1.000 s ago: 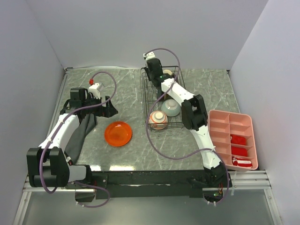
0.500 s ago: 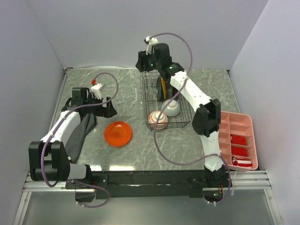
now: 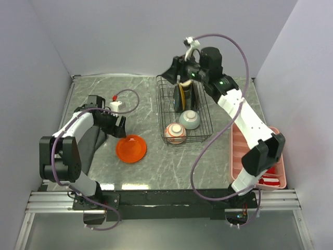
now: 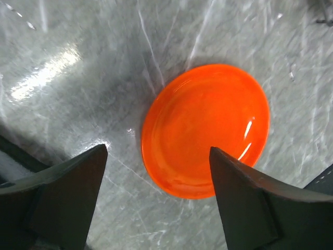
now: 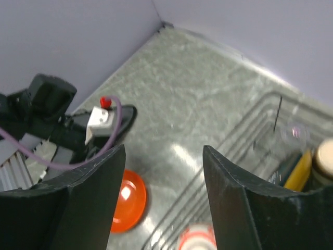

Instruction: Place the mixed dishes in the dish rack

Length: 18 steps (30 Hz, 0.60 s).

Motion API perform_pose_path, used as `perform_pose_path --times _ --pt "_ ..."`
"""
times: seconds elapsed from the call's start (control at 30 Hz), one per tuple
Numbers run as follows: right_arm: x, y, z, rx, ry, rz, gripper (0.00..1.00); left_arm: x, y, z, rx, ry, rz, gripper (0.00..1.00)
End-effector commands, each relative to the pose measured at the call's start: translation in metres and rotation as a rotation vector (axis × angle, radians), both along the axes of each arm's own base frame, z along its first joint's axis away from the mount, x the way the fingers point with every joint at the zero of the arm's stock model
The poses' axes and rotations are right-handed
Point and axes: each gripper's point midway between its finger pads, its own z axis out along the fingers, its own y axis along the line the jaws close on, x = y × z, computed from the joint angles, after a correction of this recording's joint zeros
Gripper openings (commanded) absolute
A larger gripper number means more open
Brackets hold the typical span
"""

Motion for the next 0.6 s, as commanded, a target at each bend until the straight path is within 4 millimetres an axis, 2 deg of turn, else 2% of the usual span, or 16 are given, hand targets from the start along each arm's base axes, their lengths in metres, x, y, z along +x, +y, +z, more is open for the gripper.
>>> perform_pose_path --times 0.0,0.1,0.13,0.2,0.23,0.3,0.47,0.5,0.53,0.57 --pt "-0.032 -0.027 -0.009 -0.018 0.02 0.012 0.7 -0.002 0.005 -0.019 0.049 0.024 -0.058 0.79" --pt "-0.056 -0.034 -0.025 -0.026 0.048 0.057 0.72 0.0 0.006 -0.033 0.057 0.058 -0.084 0.67" --pt "-0.06 -0.036 -0.029 -0.022 0.058 0.063 0.72 -0.008 0.005 -0.043 0.049 0.12 -0.099 0.57" --pt "-0.069 -0.044 -0.044 -0.014 0.106 0.058 0.7 -0.012 0.004 -0.056 0.045 0.169 -0.136 0.43" --pt "-0.07 -0.046 -0.048 -0.011 0.115 0.057 0.7 -0.013 0.005 -0.06 0.049 0.184 -0.136 0.41" --pt "-0.077 -0.051 -0.057 -0.006 0.136 0.058 0.7 -0.014 0.004 -0.064 0.04 0.196 -0.148 0.35" --pt "-0.077 -0.063 -0.072 -0.024 0.138 0.034 0.7 -0.024 -0.006 -0.068 -0.006 0.226 -0.212 0.18" --pt "-0.079 -0.064 -0.076 -0.031 0.142 0.041 0.7 -0.027 -0.008 -0.071 -0.016 0.243 -0.222 0.07" --pt "-0.079 -0.066 -0.08 -0.038 0.145 0.04 0.7 -0.028 -0.011 -0.07 -0.027 0.245 -0.231 0.01" --pt "-0.08 -0.067 -0.087 -0.052 0.15 0.043 0.7 -0.024 -0.014 -0.064 -0.047 0.24 -0.23 0.01"
